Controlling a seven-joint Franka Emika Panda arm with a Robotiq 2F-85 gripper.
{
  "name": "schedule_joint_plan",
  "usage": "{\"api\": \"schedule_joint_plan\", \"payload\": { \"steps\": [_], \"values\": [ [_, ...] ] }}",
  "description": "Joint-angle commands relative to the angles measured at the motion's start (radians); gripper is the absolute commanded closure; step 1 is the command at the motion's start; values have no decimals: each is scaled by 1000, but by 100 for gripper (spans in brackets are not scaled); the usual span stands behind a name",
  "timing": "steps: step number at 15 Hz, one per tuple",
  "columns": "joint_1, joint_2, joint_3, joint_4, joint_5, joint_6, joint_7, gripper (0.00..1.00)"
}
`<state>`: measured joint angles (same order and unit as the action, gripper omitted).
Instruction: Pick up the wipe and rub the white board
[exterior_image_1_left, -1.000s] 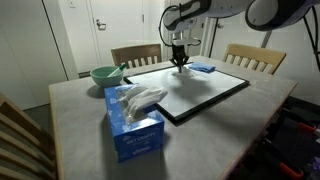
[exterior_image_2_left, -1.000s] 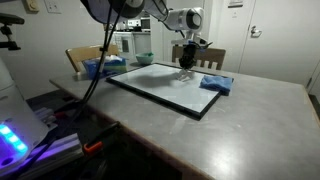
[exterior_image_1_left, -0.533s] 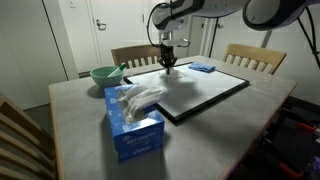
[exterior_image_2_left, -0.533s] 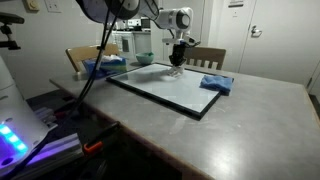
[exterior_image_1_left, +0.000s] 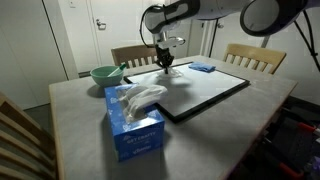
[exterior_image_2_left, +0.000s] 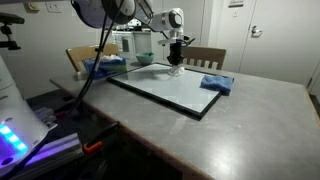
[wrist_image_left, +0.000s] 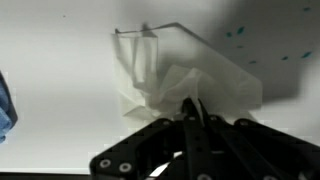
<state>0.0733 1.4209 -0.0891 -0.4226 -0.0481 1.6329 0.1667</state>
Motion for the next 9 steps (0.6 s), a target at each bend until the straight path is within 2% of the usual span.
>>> {"api": "schedule_joint_plan", "payload": {
  "steps": [1,4,9],
  "values": [
    [-44,59,-44,-30,-22,53,70,100],
    [-81,68,-48,-34,2,61,105,100],
    [-69,61,44,-24,73,83,15,100]
  ]
}}
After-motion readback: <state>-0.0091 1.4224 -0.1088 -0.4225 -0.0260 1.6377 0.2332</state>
